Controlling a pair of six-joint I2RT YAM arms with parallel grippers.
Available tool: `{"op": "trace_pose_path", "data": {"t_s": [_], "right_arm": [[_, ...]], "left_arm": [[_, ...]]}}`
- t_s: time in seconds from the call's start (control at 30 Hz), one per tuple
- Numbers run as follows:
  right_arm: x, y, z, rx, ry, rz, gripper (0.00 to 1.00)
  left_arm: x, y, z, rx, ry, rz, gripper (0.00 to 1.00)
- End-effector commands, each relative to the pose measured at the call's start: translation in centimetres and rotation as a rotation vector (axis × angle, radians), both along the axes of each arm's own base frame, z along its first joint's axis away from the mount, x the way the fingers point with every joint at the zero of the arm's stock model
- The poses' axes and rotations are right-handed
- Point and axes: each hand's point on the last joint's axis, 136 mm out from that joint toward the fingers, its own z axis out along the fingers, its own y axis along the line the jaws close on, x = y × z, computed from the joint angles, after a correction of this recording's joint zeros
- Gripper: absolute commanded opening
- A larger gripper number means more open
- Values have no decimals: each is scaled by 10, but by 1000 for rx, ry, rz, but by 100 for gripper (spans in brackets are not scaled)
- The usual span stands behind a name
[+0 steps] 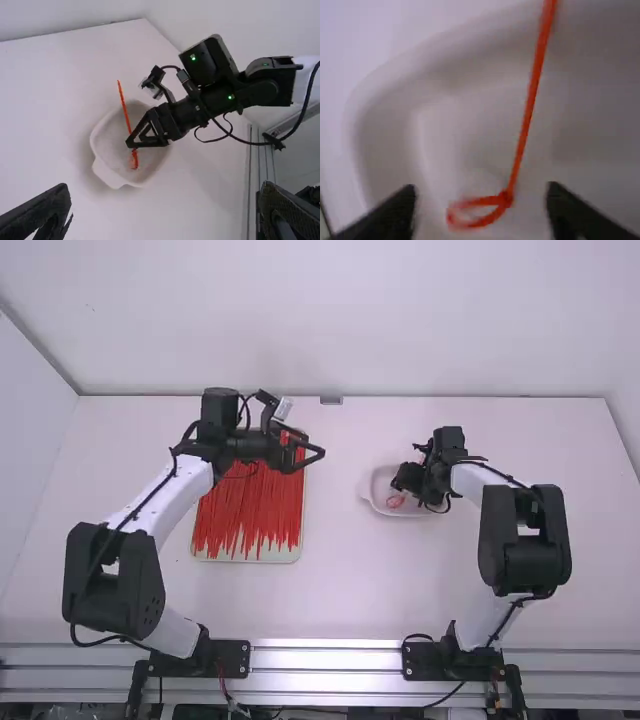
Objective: Fasten the cable tie
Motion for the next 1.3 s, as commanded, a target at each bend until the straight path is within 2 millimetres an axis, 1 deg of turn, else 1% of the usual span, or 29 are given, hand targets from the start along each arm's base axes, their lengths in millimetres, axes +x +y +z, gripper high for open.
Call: {"op": "trace_pose_path", "data": {"t_s": [0.0,0.07,0.13,0.2,0.27,0.33,0.37,0.5,0.53,0.57,0.63,0.7,0.73,0.83,0.9,0.97,1.07,1.13,1.2,1.27], "right_arm": [[7,0,8,2,-20,-5,99],[5,1,13,13,-20,-1,100],[-1,4,23,27,-15,5,100],[-4,4,29,31,-14,6,100],[-10,4,43,31,-20,11,100],[-15,4,53,31,-23,9,99],[-19,5,62,32,-26,11,99],[-33,15,87,33,-48,39,100],[-40,21,97,33,-60,58,100],[-42,22,100,32,-61,63,100],[-52,29,112,25,-76,88,100],[-62,37,124,8,-89,105,100],[-62,37,124,8,-89,105,100],[-76,42,133,-23,-93,112,100],[-81,45,135,-31,-92,127,100],[-87,46,135,-51,-85,137,100],[-94,45,130,-99,-62,149,100],[-96,45,130,-104,-60,152,100],[-92,34,130,-130,-93,139,97],[-90,26,130,-149,-117,129,95]], "left_arm": [[0,4,-1,-7,-3,0,99],[2,7,0,-10,-3,9,99],[6,17,2,-32,52,49,99],[6,22,5,-42,66,56,99],[5,32,14,-62,78,59,99],[6,41,18,-63,92,81,99],[5,47,22,-59,102,102,99],[-4,58,35,-54,97,127,99],[-11,58,40,-41,70,117,99],[-12,58,40,-39,66,115,99],[-22,56,48,-28,42,108,99],[-24,60,52,-8,69,160,99],[-24,60,52,-8,69,160,99],[-22,66,53,16,91,232,99],[-21,65,56,-2,109,240,99],[-21,65,58,-22,135,248,99],[-20,66,55,-12,140,256,99],[-20,66,55,-7,133,258,99],[-25,60,55,13,87,247,96],[-26,61,55,27,53,257,95]]}}
